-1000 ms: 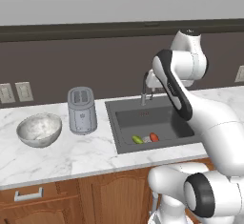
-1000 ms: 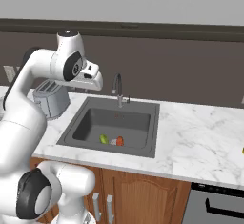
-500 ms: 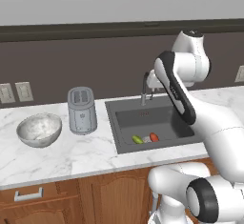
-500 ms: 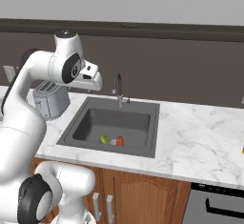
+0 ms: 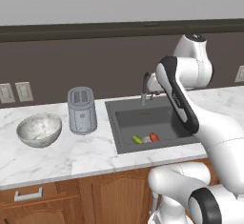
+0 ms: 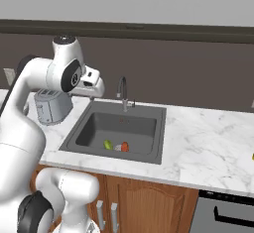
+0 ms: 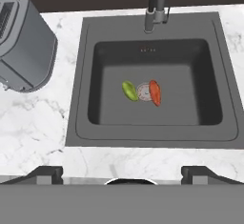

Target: Remove the sweet potato and mango from the sink. Then move the bowl and cup from the counter to the sink for washing.

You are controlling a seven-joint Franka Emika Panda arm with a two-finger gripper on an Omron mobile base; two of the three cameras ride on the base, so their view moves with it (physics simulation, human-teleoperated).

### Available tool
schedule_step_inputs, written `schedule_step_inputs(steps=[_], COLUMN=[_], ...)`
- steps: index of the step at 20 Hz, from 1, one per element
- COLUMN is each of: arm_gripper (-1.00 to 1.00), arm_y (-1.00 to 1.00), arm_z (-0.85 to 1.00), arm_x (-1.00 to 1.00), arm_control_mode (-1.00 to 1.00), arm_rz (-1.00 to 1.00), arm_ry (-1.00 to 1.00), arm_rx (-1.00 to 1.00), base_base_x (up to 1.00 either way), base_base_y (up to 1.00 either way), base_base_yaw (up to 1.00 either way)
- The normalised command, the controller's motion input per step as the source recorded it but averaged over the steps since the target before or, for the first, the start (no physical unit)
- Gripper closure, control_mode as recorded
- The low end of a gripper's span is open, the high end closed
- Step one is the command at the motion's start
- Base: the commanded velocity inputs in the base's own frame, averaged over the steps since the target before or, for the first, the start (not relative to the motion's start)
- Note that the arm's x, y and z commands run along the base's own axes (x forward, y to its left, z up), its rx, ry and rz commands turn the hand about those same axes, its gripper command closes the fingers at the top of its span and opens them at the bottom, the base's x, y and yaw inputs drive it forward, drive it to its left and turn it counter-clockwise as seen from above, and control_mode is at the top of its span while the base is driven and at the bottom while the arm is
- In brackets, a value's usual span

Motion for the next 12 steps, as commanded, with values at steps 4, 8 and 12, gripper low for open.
schedule_step_inputs(steps=[4, 8, 12], arm_gripper=[-1.00, -1.00, -1.00], arm_y=[0.06, 0.04, 0.01], arm_z=[-0.06, -0.11, -0.12], arm_x=[-0.10, -0.01, -0.02], arm_control_mode=[-1.00, -1.00, -1.00], arm_rz=[-0.01, 0.00, 0.00], arm_ry=[0.00, 0.00, 0.00], arm_rx=[0.00, 0.00, 0.00], base_base_x=[0.00, 0.00, 0.00], base_base_y=[0.00, 0.00, 0.00], base_base_yaw=[0.00, 0.00, 0.00])
